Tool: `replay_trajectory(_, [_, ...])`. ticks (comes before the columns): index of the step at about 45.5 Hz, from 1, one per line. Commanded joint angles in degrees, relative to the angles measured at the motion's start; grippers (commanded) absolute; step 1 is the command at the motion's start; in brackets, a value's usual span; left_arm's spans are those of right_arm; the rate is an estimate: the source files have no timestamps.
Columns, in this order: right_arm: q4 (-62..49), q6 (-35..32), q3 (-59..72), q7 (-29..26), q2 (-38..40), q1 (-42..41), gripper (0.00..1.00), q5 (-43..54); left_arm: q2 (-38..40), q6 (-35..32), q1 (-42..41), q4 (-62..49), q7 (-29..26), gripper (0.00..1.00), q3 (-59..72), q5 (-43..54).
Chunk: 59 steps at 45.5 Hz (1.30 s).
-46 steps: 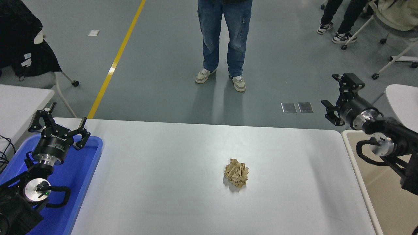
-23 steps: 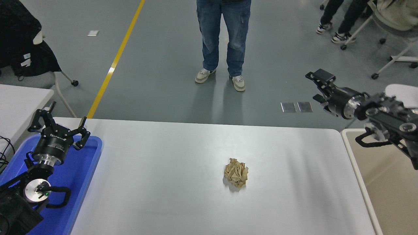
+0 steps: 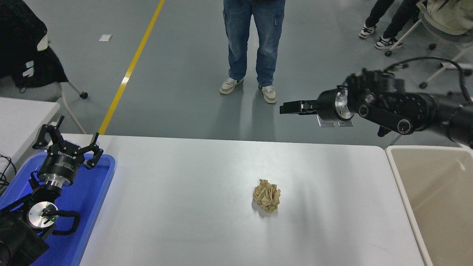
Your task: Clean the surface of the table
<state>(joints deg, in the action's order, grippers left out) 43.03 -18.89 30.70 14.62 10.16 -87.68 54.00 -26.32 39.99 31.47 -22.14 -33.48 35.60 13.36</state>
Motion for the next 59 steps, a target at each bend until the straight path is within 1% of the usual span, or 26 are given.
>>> replay_trajectory(1, [0.0,-3.3,8.9,0.1,-10.2,-2.7,0.98,4.6,0.0,0.0,0.0,0.0,0.0,1.0,0.0,0.0])
replay_trajectory(7, [-0.3,-3.3,11.8,0.1,-10.2,-1.5,0.98,4.9,0.0,0.0,0.0,0.0,0.0,1.0,0.0,0.0])
replay_trajectory(18, [-0.5,-3.2,11.7,0.0,-10.2,3.0,0.98,5.0,0.0,0.0,0.0,0.0,0.0,1.0,0.0,0.0])
replay_trajectory(25, [-0.8,-2.6,9.9,-0.1,-10.2,5.5,0.98,4.5,0.0,0.0,0.0,0.0,0.0,1.0,0.0,0.0])
replay_trajectory(34, [-0.9,-2.5,3.2,-0.3,-10.2,6.7,0.98,3.8,0.0,0.0,0.0,0.0,0.0,1.0,0.0,0.0])
replay_trajectory(40, [-1.2,-2.0,3.0,-0.3,-10.2,9.0,0.98,3.5,0.0,0.0,0.0,0.0,0.0,1.0,0.0,0.0])
replay_trajectory(53, [-8.1,-0.4,3.4,-0.3,-10.2,15.4,0.98,3.9,0.0,0.0,0.0,0.0,0.0,1.0,0.0,0.0])
replay_trajectory(59, [-8.7,-0.1,3.2,-0.3,-10.2,17.2,0.98,4.0,0.0,0.0,0.0,0.0,0.0,1.0,0.0,0.0])
